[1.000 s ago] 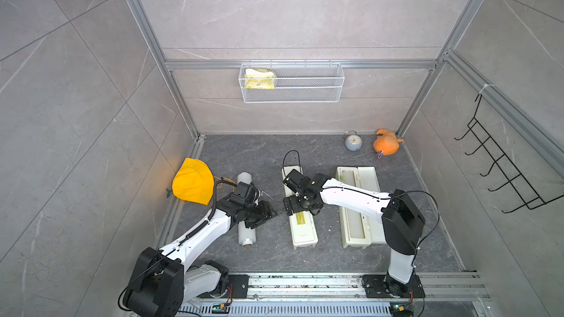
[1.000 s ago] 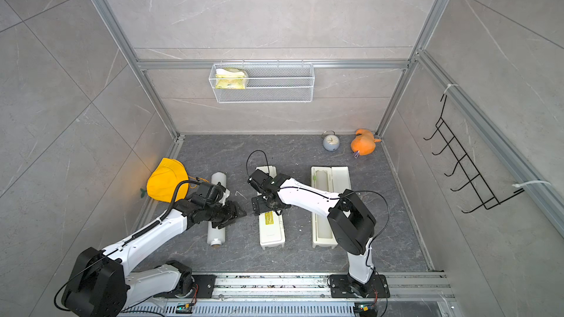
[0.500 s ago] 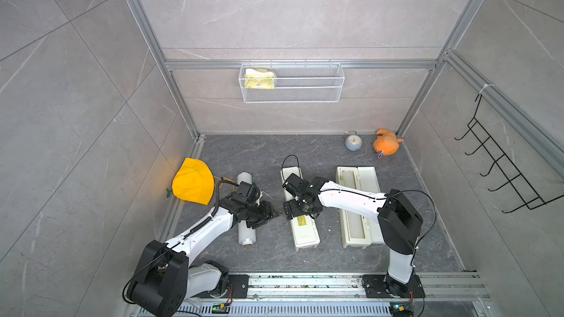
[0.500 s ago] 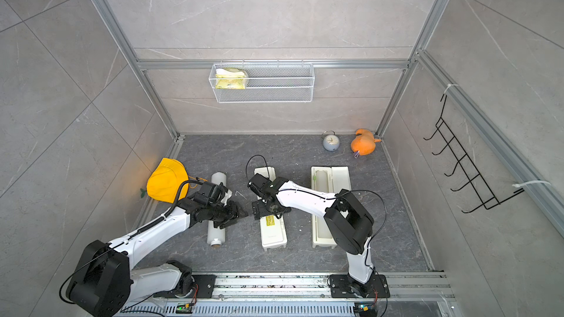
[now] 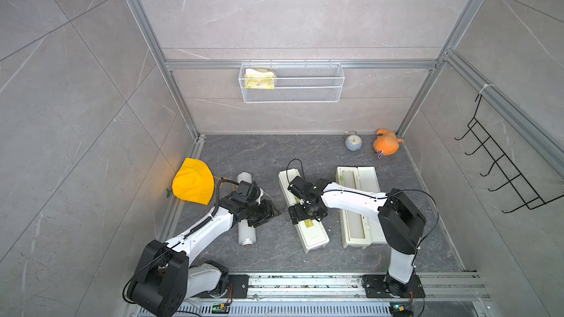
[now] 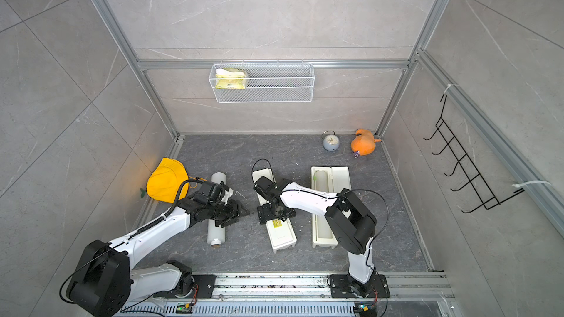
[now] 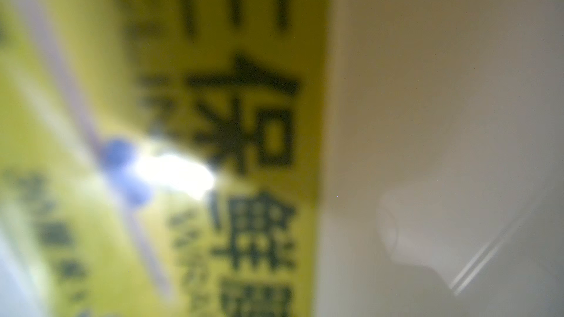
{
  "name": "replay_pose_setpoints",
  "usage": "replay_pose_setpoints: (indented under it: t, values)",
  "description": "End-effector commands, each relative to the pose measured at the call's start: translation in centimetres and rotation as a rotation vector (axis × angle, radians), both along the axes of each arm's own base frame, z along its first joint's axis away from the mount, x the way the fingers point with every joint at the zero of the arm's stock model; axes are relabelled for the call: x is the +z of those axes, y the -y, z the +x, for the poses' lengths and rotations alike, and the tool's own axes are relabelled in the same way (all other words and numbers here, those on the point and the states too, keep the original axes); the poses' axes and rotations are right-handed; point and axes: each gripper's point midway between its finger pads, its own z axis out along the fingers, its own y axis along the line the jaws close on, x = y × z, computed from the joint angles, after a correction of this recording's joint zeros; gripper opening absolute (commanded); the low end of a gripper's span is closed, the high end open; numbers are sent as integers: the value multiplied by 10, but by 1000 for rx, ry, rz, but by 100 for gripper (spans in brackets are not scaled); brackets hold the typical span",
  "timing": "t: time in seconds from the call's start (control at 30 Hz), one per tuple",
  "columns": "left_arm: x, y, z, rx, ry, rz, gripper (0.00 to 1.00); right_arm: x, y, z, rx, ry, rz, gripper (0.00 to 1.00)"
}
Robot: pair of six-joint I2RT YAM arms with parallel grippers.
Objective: Put plastic wrap rolls into dispensers
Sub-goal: Pick up the plastic wrap cutting box from the center of the board, then open the lid of the plastic wrap cutting box.
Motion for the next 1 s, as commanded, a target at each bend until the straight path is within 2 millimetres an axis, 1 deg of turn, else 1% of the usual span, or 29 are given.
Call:
replay_pose_setpoints:
  t: [0.0,0.13,0.23,0.3,0.37,0.43,0.57,0.67,0.8,0.87,0.97]
  values:
    - [32,17,16,-29,95,-110,68,36,-2,5,22,34,177,97]
    - [59,32,27,-65,197,-215,76,74,-7,8,74,54,399,96]
    - [88,43,37,-103,312,-300,84,100,-7,5,131,61,535,95]
    - [110,52,43,-139,387,-364,89,118,-7,4,157,79,619,93]
    - [127,58,47,-170,433,-419,92,133,-7,4,168,95,685,92]
    - [139,60,51,-181,462,-451,93,145,-8,3,176,104,748,92]
    - [172,54,66,-140,569,-561,95,171,-9,0,201,121,876,91]
    - [197,46,67,-151,641,-629,96,189,-8,0,201,130,960,91]
    - [214,43,66,-206,676,-657,100,219,-10,-3,239,147,1070,90]
    - [221,42,68,-222,692,-666,100,231,-12,-5,258,156,1106,90]
    - [229,32,82,-183,719,-659,100,242,-13,-10,284,154,1141,90]
